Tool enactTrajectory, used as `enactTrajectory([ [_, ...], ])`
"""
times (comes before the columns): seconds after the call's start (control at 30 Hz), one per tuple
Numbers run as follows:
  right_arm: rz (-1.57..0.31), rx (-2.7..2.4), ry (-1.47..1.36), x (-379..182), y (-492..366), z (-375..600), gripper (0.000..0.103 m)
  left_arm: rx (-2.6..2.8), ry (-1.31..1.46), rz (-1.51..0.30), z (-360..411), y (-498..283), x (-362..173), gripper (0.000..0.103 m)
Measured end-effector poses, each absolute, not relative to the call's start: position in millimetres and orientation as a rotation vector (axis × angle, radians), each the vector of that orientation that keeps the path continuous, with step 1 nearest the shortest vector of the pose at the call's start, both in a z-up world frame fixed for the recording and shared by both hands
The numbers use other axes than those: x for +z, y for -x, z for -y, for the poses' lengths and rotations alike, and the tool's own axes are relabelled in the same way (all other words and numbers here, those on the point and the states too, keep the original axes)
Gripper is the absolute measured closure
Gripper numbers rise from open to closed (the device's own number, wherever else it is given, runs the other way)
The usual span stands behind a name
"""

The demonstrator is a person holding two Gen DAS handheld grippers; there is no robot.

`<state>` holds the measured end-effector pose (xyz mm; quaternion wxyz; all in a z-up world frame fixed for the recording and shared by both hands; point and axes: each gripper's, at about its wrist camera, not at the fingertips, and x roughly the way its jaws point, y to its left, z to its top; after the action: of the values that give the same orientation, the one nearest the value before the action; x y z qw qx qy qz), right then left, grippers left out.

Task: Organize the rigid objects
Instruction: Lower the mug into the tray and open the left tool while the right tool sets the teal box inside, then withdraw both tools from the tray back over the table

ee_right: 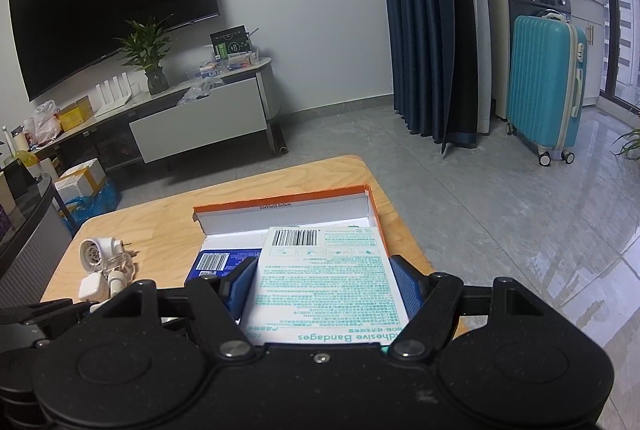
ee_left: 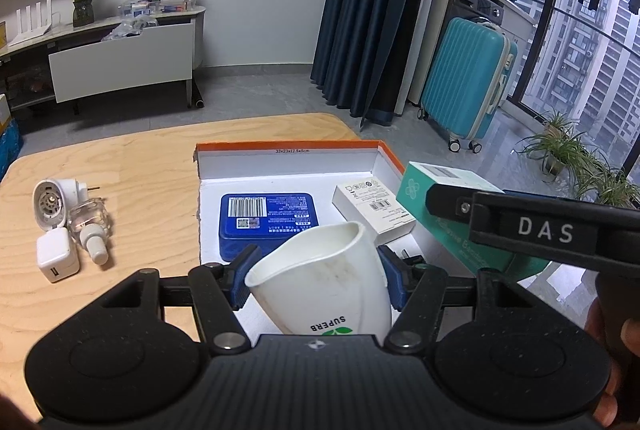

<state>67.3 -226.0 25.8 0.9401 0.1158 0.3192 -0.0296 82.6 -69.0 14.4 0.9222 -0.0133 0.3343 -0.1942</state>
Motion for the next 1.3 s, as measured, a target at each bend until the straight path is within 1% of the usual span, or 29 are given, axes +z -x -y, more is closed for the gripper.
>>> enactTrajectory([
  [0.83,-0.648,-0.038,-0.17,19,-132,226,0.019,-0.391,0.04,-0.695,72,-111,10,0.04],
  [0.9,-0.626,-0.035,-0.173,17,-137,228,0.017,-0.4,0.05,-0.691,75,-115,9,0.04],
  [0.93,-0.624,-0.036,-0.172,16,-139,229,0.015,-0.418,0.063,-0.693,76,-118,8,0.041],
  [0.97,-0.633,-0.039,-0.17,15,-142,230,0.012,-0.44,0.077,-0.702,77,-120,7,0.039],
  [1.0,-0.638,-0.042,-0.171,15,-142,231,0.012,-0.451,0.086,-0.716,78,-122,6,0.035],
  [1.03,-0.634,-0.039,-0.175,15,-140,233,0.012,-0.457,0.094,-0.72,78,-122,5,0.025],
  [1.07,-0.626,-0.039,-0.177,17,-136,233,0.012,-0.469,0.1,-0.712,76,-120,6,0.02],
  [1.13,-0.613,-0.045,-0.177,20,-129,234,0.012,-0.472,0.095,-0.696,74,-115,7,0.017],
  [1.2,-0.605,-0.036,-0.189,23,-121,234,0.012,-0.462,0.101,-0.701,70,-112,8,0.016],
  [1.3,-0.599,-0.022,-0.182,28,-112,228,0.011,-0.427,0.119,-0.705,62,-108,11,0.009],
])
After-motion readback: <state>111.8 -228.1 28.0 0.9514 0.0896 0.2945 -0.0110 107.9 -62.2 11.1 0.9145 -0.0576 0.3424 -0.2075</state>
